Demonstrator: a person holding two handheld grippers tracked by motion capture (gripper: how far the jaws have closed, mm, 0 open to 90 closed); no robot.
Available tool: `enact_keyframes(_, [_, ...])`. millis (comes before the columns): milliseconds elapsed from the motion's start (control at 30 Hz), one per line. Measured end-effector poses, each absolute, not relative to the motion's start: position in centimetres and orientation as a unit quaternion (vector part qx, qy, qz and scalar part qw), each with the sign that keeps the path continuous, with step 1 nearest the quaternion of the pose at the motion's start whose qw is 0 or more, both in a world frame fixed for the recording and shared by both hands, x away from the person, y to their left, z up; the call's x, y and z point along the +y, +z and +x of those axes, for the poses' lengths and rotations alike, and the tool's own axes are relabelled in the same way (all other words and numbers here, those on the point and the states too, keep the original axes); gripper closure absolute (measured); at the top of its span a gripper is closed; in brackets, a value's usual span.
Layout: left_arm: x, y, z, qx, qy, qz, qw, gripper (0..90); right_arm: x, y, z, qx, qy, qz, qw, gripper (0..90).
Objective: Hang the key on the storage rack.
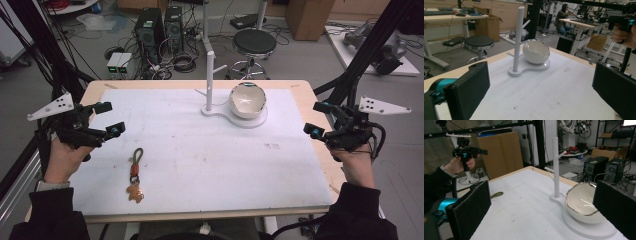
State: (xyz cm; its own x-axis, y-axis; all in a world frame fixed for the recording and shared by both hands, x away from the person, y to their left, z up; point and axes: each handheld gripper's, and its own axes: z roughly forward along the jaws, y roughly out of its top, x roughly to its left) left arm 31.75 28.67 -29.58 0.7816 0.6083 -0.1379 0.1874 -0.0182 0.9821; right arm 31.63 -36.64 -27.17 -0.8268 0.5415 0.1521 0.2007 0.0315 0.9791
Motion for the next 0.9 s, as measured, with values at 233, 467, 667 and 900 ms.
enact_keyframes(233, [28.4, -29.9, 32.0, 0.292, 0.16, 0.698, 0.634, 1.7, -36.5, -27.3, 31.7, 0.711, 0.639, 0.264, 0.132, 1.1])
enact_keyframes(467, [26.5, -31.1, 33.1, 0.322, 0.155, 0.704, 0.613, 1.7, -36.3, -27.5, 31.8, 0.716, 0.634, 0.265, 0.126, 1.1])
enact_keyframes(667, [24.5, -31.7, 33.7, 0.319, 0.145, 0.721, 0.598, 1.7, -36.5, -27.6, 31.8, 0.715, 0.633, 0.27, 0.125, 1.1])
enact_keyframes(900, [25.1, -32.6, 33.9, 0.344, 0.15, 0.718, 0.587, 1.7, -36.4, -27.7, 31.9, 0.714, 0.633, 0.274, 0.121, 1.1])
